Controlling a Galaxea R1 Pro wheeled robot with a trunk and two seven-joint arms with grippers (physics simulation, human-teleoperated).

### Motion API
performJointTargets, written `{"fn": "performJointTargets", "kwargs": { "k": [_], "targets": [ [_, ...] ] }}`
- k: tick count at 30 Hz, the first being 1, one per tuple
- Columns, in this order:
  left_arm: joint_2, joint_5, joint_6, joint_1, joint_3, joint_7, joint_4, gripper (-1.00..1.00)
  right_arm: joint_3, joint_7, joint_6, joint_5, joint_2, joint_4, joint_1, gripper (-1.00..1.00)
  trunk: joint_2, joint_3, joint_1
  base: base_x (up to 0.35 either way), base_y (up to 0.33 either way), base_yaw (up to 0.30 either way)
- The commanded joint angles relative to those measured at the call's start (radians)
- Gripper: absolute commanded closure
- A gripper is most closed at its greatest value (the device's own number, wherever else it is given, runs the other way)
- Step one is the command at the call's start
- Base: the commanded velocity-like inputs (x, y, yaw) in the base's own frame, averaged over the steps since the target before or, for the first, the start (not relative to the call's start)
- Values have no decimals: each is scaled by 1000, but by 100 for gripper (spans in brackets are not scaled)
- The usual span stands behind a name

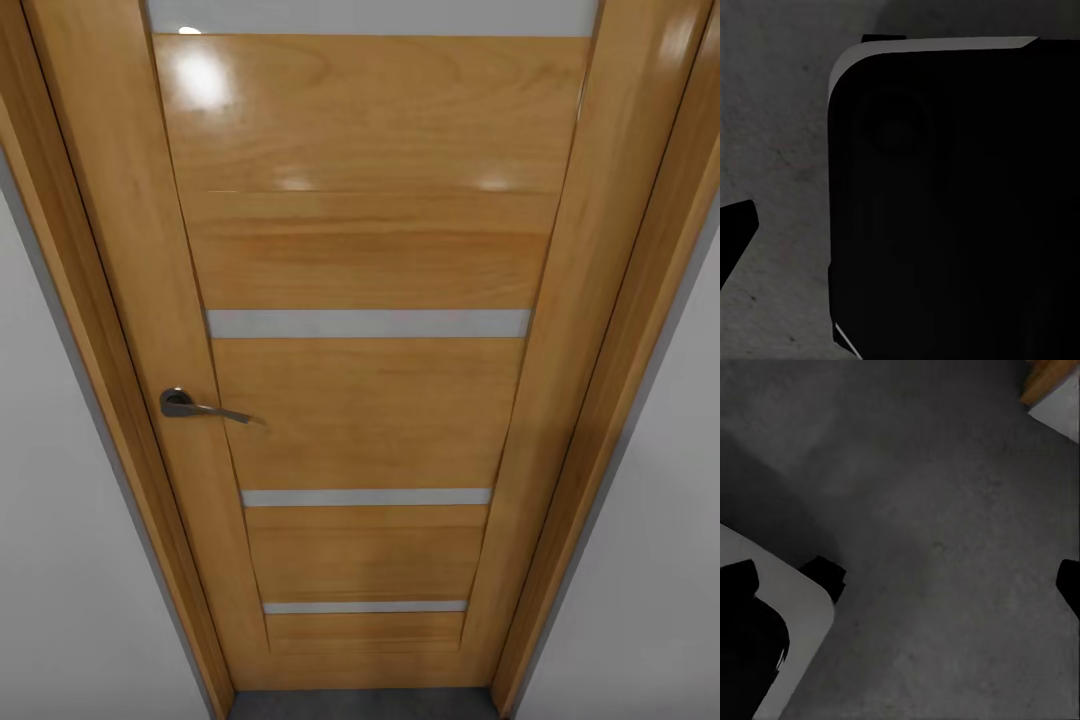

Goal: Move the two storage containers from the living room to the garage. In the garage, place one container on the floor and stack the other container on top of it (either order is fine).

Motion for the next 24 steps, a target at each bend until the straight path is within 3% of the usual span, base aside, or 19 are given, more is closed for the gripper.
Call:
{"fn": "performJointTargets", "kwargs": {
  "k": [1, 5, 10, 15, 20, 24],
  "targets": [
    [0, 2, -3, 0, 1, 0, 0, -100, 5, 11, 26, -25, -14, -26, -14, -100, -1, -1, 0, 0, 0, 0],
    [1, 2, -3, 0, 1, 0, 0, -100, 3, 97, 87, -82, -48, -65, -105, -100, -1, -1, 0, 0, 0, 0],
    [1, 2, -3, 0, 0, 0, 0, -100, 2, 177, 156, -105, -55, -74, -207, -100, -1, -1, 0, 0, 0, 0],
    [1, 2, -3, 0, -1, 0, 0, -100, 2, 193, 187, -110, -50, -107, -266, -100, -1, -1, 0, 0, 0, 0],
    [1, 2, -3, 0, -1, 0, 0, -100, 2, 189, 285, -110, -44, -252, -296, -100, -1, -1, 0, 0, 0, 0],
    [1, 2, -3, 0, -1, 0, 0, -100, 0, 171, 401, -110, -37, -486, -301, -100, -1, -1, 0, 0, 0, 0]
  ]
}}
